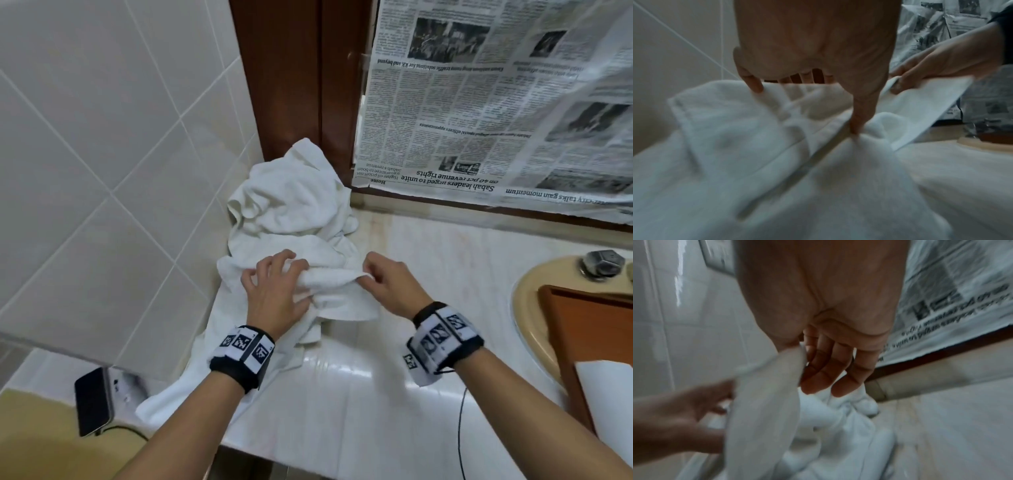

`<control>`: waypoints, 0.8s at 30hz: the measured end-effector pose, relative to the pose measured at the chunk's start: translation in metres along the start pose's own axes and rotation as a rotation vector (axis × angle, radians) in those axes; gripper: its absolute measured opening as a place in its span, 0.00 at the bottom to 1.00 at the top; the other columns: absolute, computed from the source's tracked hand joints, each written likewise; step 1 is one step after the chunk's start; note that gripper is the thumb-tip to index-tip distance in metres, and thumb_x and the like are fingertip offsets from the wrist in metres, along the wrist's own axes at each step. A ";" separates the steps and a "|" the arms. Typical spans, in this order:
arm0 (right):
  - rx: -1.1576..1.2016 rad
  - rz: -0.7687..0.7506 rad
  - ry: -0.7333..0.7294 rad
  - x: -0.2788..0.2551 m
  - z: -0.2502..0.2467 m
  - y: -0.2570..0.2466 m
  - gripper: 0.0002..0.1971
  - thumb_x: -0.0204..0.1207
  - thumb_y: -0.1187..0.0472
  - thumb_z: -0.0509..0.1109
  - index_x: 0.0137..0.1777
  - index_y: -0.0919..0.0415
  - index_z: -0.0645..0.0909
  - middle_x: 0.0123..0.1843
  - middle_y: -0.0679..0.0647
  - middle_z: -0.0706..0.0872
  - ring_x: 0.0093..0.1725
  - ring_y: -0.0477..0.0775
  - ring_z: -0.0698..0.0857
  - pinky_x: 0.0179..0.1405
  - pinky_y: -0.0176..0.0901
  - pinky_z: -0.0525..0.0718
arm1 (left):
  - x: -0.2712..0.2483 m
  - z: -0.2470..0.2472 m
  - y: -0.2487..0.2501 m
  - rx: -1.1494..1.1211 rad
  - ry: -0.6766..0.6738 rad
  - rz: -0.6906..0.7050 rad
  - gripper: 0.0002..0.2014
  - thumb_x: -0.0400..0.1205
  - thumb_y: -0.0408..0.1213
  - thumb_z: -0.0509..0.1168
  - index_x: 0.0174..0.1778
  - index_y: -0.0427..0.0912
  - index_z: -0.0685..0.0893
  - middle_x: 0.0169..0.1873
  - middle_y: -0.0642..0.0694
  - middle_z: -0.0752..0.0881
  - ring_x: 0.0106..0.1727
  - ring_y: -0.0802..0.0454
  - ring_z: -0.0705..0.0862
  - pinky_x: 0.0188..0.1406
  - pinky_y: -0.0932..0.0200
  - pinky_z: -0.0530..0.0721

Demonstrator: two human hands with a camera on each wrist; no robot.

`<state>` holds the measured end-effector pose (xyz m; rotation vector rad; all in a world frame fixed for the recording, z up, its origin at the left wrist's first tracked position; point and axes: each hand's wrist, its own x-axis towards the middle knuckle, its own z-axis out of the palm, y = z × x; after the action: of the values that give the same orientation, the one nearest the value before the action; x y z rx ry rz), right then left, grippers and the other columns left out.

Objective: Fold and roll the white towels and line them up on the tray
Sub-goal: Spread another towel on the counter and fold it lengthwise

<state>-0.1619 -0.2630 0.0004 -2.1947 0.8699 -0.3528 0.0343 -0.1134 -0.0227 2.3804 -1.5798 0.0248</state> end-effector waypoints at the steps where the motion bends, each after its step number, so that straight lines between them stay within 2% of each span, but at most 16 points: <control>1: 0.008 -0.006 0.023 -0.006 -0.014 -0.002 0.12 0.80 0.58 0.70 0.40 0.58 0.71 0.31 0.50 0.76 0.28 0.44 0.69 0.29 0.34 0.67 | 0.003 -0.002 0.002 -0.046 0.027 -0.007 0.24 0.70 0.50 0.73 0.62 0.60 0.77 0.65 0.56 0.77 0.64 0.46 0.75 0.59 0.43 0.66; 4: 0.031 0.008 0.098 -0.026 -0.057 0.001 0.09 0.79 0.59 0.73 0.41 0.55 0.74 0.31 0.51 0.82 0.29 0.46 0.74 0.29 0.35 0.69 | 0.012 -0.018 0.017 -0.208 0.082 0.035 0.17 0.76 0.46 0.62 0.60 0.51 0.84 0.53 0.52 0.85 0.53 0.44 0.83 0.55 0.44 0.77; 7: 0.002 0.002 0.183 -0.051 -0.100 0.001 0.05 0.80 0.58 0.72 0.45 0.52 0.78 0.38 0.51 0.87 0.37 0.54 0.83 0.37 0.45 0.78 | 0.025 -0.042 0.039 -0.345 0.133 0.147 0.15 0.82 0.44 0.59 0.59 0.45 0.86 0.46 0.47 0.88 0.45 0.44 0.86 0.44 0.44 0.85; 9: -0.042 -0.018 0.244 -0.069 -0.128 -0.002 0.03 0.81 0.56 0.71 0.46 0.51 0.79 0.41 0.51 0.87 0.41 0.57 0.85 0.43 0.52 0.81 | 0.033 -0.059 0.059 -0.386 0.157 0.225 0.12 0.85 0.40 0.60 0.58 0.43 0.86 0.45 0.48 0.88 0.45 0.49 0.85 0.43 0.53 0.82; 11: -0.033 -0.056 0.322 -0.090 -0.158 -0.007 0.04 0.82 0.56 0.70 0.47 0.52 0.78 0.40 0.54 0.86 0.41 0.60 0.84 0.43 0.56 0.80 | 0.038 -0.076 0.083 -0.420 0.184 0.327 0.10 0.87 0.38 0.62 0.58 0.43 0.86 0.44 0.50 0.87 0.43 0.56 0.82 0.40 0.69 0.73; 12: -0.017 -0.065 0.369 -0.101 -0.174 -0.009 0.04 0.83 0.56 0.69 0.48 0.53 0.78 0.39 0.54 0.85 0.39 0.59 0.83 0.42 0.55 0.80 | 0.039 -0.083 0.096 -0.448 0.198 0.374 0.09 0.87 0.39 0.62 0.56 0.43 0.87 0.43 0.51 0.87 0.41 0.58 0.80 0.40 0.73 0.70; 14: -0.023 -0.066 0.453 -0.122 -0.200 -0.010 0.05 0.84 0.55 0.67 0.49 0.55 0.77 0.35 0.47 0.83 0.34 0.49 0.79 0.36 0.42 0.75 | 0.038 -0.092 0.120 -0.513 0.191 0.433 0.08 0.87 0.41 0.64 0.54 0.44 0.87 0.40 0.53 0.88 0.39 0.60 0.80 0.40 0.77 0.71; 15: -0.034 -0.058 0.471 -0.133 -0.209 -0.010 0.06 0.85 0.54 0.65 0.49 0.55 0.76 0.34 0.45 0.81 0.32 0.44 0.75 0.32 0.36 0.72 | 0.037 -0.093 0.131 -0.536 0.169 0.449 0.09 0.87 0.42 0.65 0.54 0.44 0.88 0.39 0.53 0.88 0.38 0.60 0.81 0.40 0.77 0.71; 17: -0.032 -0.013 0.448 -0.151 -0.213 -0.004 0.07 0.86 0.52 0.62 0.51 0.55 0.75 0.35 0.46 0.79 0.32 0.43 0.74 0.29 0.33 0.70 | 0.034 -0.081 0.148 -0.538 0.076 0.456 0.11 0.86 0.46 0.65 0.55 0.44 0.89 0.39 0.52 0.89 0.38 0.59 0.81 0.37 0.71 0.70; 20: 0.062 0.132 0.378 -0.170 -0.181 0.030 0.05 0.87 0.54 0.61 0.54 0.55 0.75 0.40 0.51 0.80 0.36 0.47 0.80 0.24 0.31 0.79 | 0.023 -0.034 0.161 -0.487 -0.126 0.368 0.17 0.83 0.52 0.63 0.51 0.43 0.90 0.40 0.47 0.91 0.41 0.52 0.85 0.39 0.61 0.71; 22: 0.119 0.240 0.334 -0.178 -0.142 0.066 0.04 0.86 0.55 0.63 0.53 0.54 0.75 0.39 0.55 0.81 0.37 0.56 0.84 0.25 0.49 0.88 | 0.012 0.008 0.159 -0.391 -0.268 0.247 0.18 0.82 0.51 0.65 0.55 0.41 0.90 0.48 0.41 0.90 0.51 0.44 0.87 0.48 0.57 0.75; 23: 0.118 0.285 0.306 -0.183 -0.121 0.084 0.03 0.85 0.55 0.65 0.53 0.53 0.76 0.37 0.56 0.81 0.36 0.58 0.85 0.30 0.57 0.89 | 0.003 0.027 0.156 -0.324 -0.342 0.177 0.18 0.82 0.49 0.67 0.60 0.40 0.89 0.54 0.38 0.89 0.57 0.41 0.85 0.54 0.57 0.74; 24: 0.107 0.325 0.266 -0.187 -0.101 0.102 0.03 0.84 0.54 0.66 0.54 0.51 0.76 0.35 0.55 0.82 0.36 0.58 0.84 0.36 0.61 0.89 | -0.007 0.045 0.151 -0.257 -0.412 0.105 0.20 0.82 0.47 0.69 0.66 0.39 0.86 0.60 0.36 0.85 0.62 0.39 0.82 0.60 0.56 0.73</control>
<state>-0.3965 -0.2409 -0.0002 -1.8938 1.3007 -0.5246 -0.1116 -0.1723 -0.0335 2.1923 -1.7524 -0.6456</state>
